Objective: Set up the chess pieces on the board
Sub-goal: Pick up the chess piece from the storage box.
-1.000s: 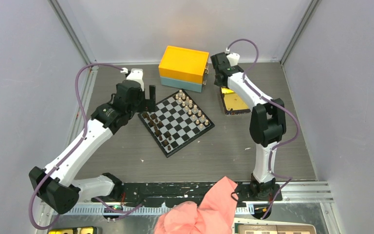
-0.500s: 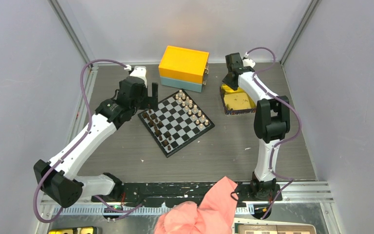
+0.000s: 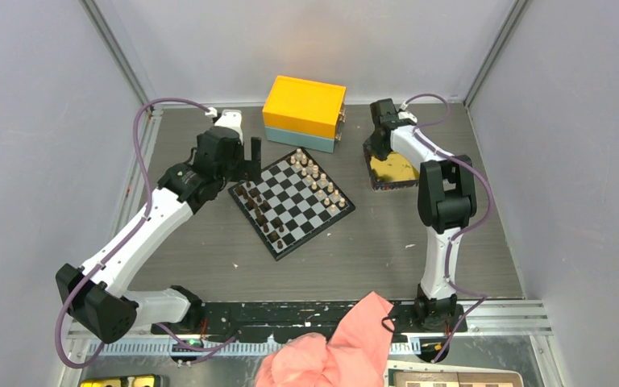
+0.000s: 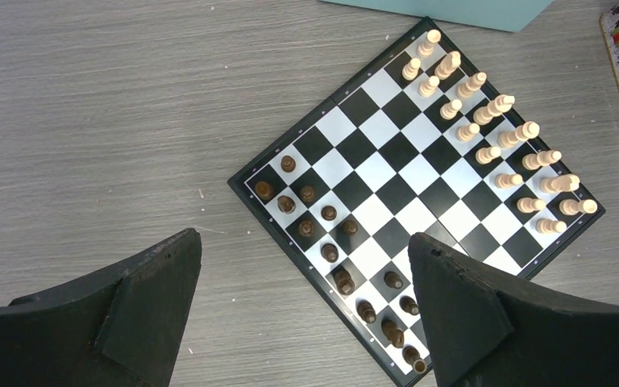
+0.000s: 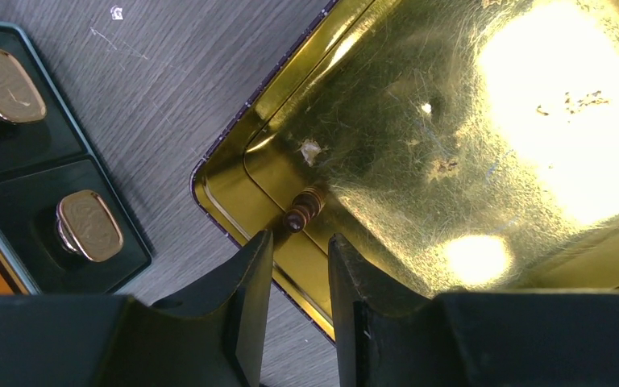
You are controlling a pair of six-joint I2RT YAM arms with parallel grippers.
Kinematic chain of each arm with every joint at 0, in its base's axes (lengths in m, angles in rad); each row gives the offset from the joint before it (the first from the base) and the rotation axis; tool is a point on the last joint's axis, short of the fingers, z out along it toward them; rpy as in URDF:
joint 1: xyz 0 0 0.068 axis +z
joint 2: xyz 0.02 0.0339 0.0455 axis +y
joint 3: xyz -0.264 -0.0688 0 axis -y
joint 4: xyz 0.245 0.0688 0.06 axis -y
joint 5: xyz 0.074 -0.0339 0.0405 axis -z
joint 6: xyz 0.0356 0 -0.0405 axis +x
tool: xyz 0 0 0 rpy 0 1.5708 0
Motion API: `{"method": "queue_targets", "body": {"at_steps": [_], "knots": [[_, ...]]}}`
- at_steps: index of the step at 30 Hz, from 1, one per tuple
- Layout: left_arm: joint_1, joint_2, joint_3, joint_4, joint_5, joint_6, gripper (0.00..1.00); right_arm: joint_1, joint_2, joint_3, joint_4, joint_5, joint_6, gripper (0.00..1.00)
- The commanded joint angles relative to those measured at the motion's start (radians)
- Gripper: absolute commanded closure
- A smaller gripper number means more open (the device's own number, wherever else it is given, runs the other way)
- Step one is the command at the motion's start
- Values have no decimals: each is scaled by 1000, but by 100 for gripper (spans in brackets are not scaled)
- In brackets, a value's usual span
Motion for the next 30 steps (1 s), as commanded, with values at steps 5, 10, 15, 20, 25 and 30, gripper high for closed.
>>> {"method": "queue_targets", "body": {"at_steps": [5,10,15,20,25,30], "knots": [[4,4,34,19,-13,2,0,2,10,-2,52,-4,38,63],[4,9,36,23,-14,8,0,3,26,-1,60,-14,49,64],[4,12,38,23,-14,9,0,3,38,6,62,-25,57,64],[4,12,42,22,-10,5,0,5,34,-6,65,-44,76,65],[4,13,45,19,-3,-5,0,9,24,-35,79,-78,124,65],[5,12,46,14,7,-19,1,9,8,-70,95,-101,188,66]]}}
